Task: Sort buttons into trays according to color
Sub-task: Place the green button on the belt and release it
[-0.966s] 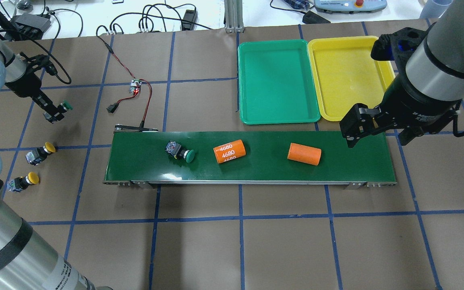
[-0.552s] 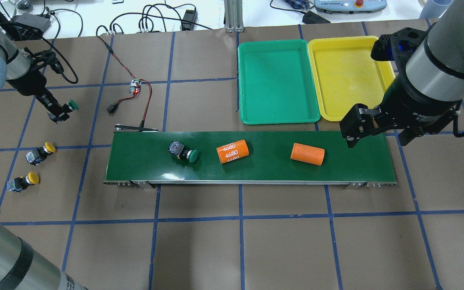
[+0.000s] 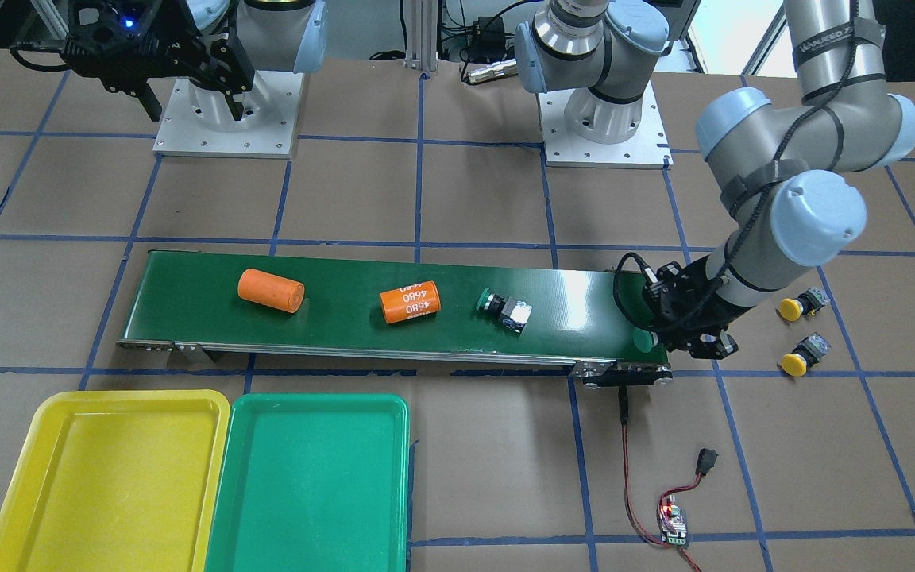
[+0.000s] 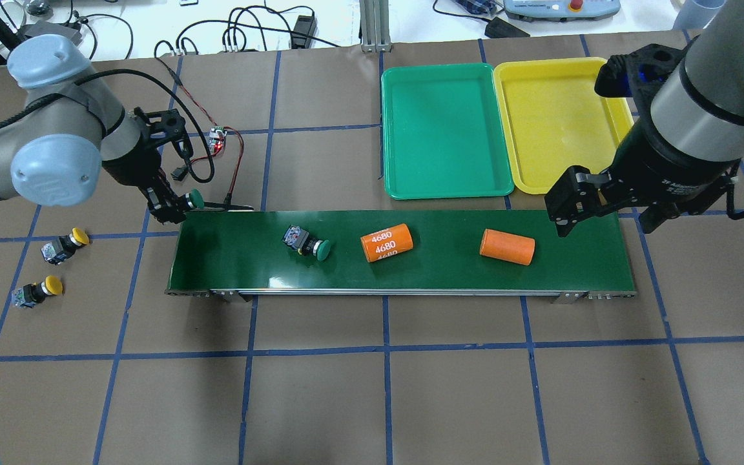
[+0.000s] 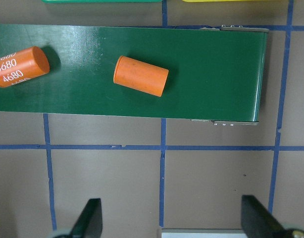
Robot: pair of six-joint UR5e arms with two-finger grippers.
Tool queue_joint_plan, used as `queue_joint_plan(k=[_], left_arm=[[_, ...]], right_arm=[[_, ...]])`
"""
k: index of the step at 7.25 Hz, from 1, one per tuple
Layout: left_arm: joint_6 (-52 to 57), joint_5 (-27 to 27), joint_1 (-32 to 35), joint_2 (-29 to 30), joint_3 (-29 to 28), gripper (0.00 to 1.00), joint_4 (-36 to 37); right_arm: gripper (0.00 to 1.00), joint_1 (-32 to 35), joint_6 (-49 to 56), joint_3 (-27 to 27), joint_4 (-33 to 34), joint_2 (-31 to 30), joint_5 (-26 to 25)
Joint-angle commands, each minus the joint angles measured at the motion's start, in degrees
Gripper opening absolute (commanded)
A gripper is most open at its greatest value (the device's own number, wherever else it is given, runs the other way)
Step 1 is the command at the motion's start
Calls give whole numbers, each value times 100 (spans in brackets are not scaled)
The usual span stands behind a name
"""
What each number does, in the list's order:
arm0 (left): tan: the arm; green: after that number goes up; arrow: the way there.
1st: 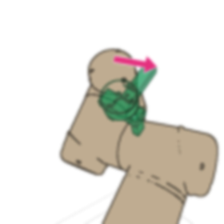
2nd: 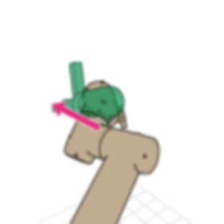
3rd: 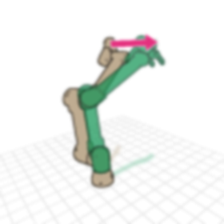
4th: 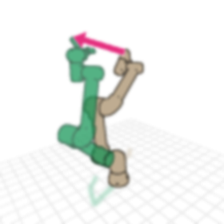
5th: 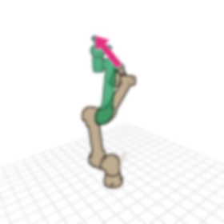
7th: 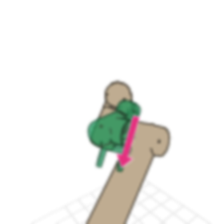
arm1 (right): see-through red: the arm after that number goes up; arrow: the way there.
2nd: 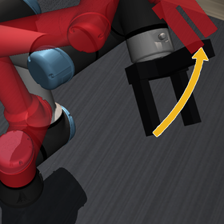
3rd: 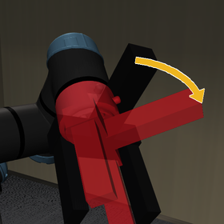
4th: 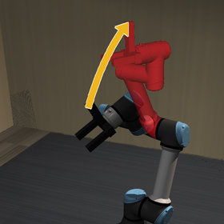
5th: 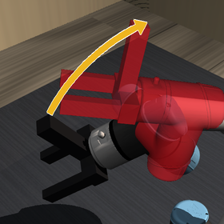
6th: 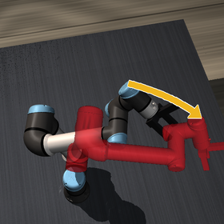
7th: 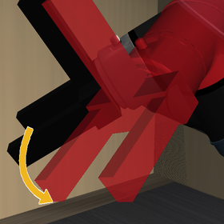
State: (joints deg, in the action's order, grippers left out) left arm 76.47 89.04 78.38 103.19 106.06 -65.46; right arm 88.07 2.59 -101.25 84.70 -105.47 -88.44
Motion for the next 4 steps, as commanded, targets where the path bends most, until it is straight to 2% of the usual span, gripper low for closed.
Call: queue_joint_plan(k=[1, 2, 3, 4], left_arm=[[71, 8, 229, -386, 651, 0, 385], [139, -53, 300, -457, 775, 10, 637], [79, -45, 474, -484, 880, 30, 753], [44, -45, 598, -388, 1003, 80, 1094]], right_arm=[[100, 0, -12, 0, 2, 0, 11], [100, 0, 5, 0, 2, 9, -15], [100, 0, 5, 0, 2, 0, -24], [100, 0, 5, 0, -6, 9, -15]])
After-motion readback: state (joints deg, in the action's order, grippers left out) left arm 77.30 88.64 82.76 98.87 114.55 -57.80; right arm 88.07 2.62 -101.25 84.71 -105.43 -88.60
